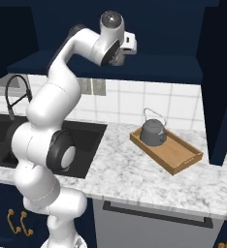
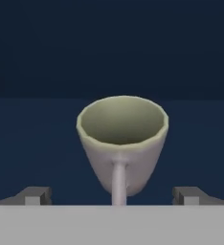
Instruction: Pick the kettle from the counter and place it on the tray. Then pick the mug from the cabinet and place it on the tray. Then close the cabinet doors.
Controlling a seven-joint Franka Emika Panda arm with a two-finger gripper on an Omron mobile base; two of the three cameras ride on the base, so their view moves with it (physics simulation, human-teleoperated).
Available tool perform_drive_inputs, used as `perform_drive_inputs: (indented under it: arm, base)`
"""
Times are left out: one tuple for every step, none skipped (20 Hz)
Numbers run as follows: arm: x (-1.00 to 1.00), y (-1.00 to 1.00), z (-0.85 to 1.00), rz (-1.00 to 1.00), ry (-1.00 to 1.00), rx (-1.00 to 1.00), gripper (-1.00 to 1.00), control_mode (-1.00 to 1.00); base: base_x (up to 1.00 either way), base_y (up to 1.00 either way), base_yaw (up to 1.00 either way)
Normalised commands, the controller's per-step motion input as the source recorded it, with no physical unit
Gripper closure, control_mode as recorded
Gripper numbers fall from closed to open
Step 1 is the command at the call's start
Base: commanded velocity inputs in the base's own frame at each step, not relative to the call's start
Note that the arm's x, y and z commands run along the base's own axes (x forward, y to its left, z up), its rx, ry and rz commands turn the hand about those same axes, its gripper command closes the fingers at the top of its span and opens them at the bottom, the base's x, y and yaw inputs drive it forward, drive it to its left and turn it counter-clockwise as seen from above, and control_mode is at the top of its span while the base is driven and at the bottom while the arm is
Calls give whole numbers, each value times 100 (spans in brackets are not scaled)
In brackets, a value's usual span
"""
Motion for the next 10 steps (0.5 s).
perform_drive_inputs:
  arm:
    - [21,0,0,0,4,0,-100,-100]
    - [19,0,0,0,4,0,-100,-100]
    - [21,0,0,0,4,0,-100,-100]
    - [19,0,0,0,4,0,-100,-100]
    - [19,-1,0,0,3,0,-100,-100]
    - [19,-1,0,0,3,0,-100,-100]
    - [19,0,0,0,2,0,-100,-100]
    - [18,-3,0,0,2,0,-100,-100]
    - [19,-3,0,0,2,0,-100,-100]
    - [19,-4,0,0,2,0,-100,-100]
  base:
    - [0,0,0]
    - [0,0,0]
    - [0,0,0]
    - [0,0,0]
    - [0,0,0]
    - [0,0,0]
    - [0,0,0]
    - [0,0,0]
    - [0,0,0]
    - [0,0,0]
